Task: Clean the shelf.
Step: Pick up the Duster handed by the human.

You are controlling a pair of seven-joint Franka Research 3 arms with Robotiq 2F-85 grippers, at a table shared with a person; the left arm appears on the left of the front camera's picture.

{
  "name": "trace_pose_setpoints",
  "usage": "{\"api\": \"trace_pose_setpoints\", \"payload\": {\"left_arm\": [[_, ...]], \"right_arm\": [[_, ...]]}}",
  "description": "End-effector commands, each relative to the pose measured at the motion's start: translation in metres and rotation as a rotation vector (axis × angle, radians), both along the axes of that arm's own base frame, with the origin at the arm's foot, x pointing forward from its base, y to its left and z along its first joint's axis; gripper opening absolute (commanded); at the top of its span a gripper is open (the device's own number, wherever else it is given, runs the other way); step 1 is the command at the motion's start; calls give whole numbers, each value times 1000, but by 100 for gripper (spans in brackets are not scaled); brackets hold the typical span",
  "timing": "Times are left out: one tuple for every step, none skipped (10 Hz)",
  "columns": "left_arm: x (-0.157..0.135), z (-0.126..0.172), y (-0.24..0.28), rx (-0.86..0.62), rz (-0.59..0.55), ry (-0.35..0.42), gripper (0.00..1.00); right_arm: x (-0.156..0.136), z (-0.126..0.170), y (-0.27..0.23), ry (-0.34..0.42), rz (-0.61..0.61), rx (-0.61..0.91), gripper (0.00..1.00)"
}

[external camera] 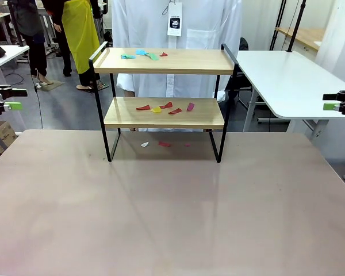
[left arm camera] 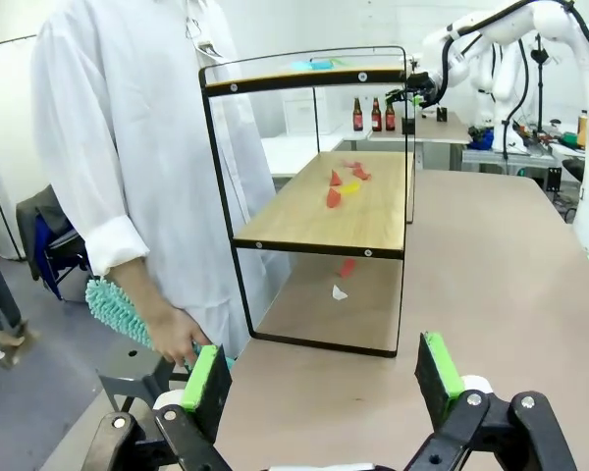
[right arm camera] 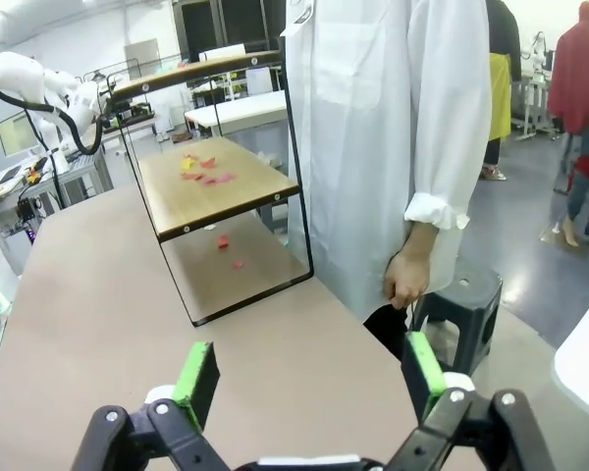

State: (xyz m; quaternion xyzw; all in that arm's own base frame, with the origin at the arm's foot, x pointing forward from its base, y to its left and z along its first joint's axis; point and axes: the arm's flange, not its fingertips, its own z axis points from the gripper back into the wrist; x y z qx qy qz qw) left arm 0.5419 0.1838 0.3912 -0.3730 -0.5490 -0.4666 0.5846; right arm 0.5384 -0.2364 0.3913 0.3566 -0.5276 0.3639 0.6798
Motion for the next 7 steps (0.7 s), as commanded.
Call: {"api": "trace_pose_setpoints", "payload": {"left_arm": [[-7, -2, 1, -46, 7, -47, 100], [-9, -2, 4, -59, 10, -53, 100], [-8, -2, 6, -65, 9, -52, 100], [-9, -2, 5, -69, 9, -48, 100], [-9, -2, 5, -73, 7, -50, 100], [-9, -2, 6, -77, 7, -54, 100], [-8, -2, 6, -81, 9, -54, 100]], "right_arm": [[7, 4, -3, -28, -10, 45, 100], [6, 4, -4, -34, -11, 47, 100], [7, 5, -4, -39, -15, 48, 100], [7, 5, -5, -39, -16, 47, 100], [7, 5, -5, -42, -19, 50, 100], [8, 5, -6, -50, -21, 57, 100], [8, 6, -7, -61, -27, 64, 100]]}}
